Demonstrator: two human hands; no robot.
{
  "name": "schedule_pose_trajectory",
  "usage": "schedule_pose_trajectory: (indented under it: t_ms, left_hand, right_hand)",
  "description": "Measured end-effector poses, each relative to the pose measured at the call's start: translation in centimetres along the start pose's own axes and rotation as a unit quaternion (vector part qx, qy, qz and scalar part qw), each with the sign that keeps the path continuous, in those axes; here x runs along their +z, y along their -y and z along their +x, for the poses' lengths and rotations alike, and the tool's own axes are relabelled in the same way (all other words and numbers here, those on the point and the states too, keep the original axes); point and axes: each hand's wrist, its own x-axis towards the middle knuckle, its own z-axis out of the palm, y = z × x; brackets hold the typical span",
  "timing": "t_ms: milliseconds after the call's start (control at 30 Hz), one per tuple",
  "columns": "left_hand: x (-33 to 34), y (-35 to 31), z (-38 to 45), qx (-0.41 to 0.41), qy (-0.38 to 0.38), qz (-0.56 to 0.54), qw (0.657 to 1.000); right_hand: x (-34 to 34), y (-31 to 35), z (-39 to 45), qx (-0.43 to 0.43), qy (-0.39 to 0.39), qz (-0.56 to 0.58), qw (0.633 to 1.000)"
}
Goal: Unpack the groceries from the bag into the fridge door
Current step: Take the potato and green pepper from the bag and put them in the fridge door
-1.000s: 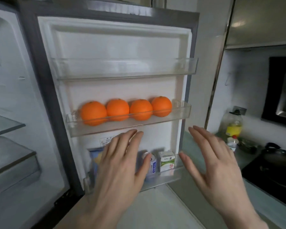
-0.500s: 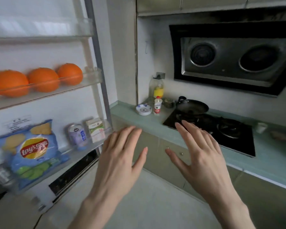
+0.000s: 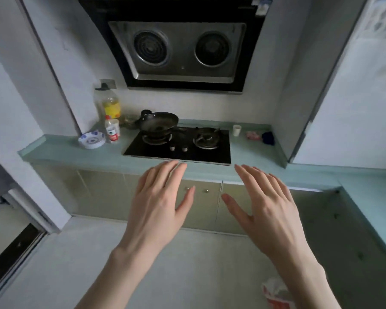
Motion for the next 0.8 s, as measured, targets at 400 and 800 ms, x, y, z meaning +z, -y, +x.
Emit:
schedule_pose_trajectory:
  t_ms: [400, 800]
  left_hand:
    - [12.8, -14.3, 1.7, 0.111, 0.077, -0.118, 0.984]
    - [22.7, -20.2, 2.2, 0.227, 0.137, -0.259, 0.929]
  right_hand:
    - [-3.8, -15.4, -10.3, 0.166, -0.054, -0.053, 0.983]
    - [-3.1, -19.2, -17.3, 0.356, -0.074, -0.128, 0.923]
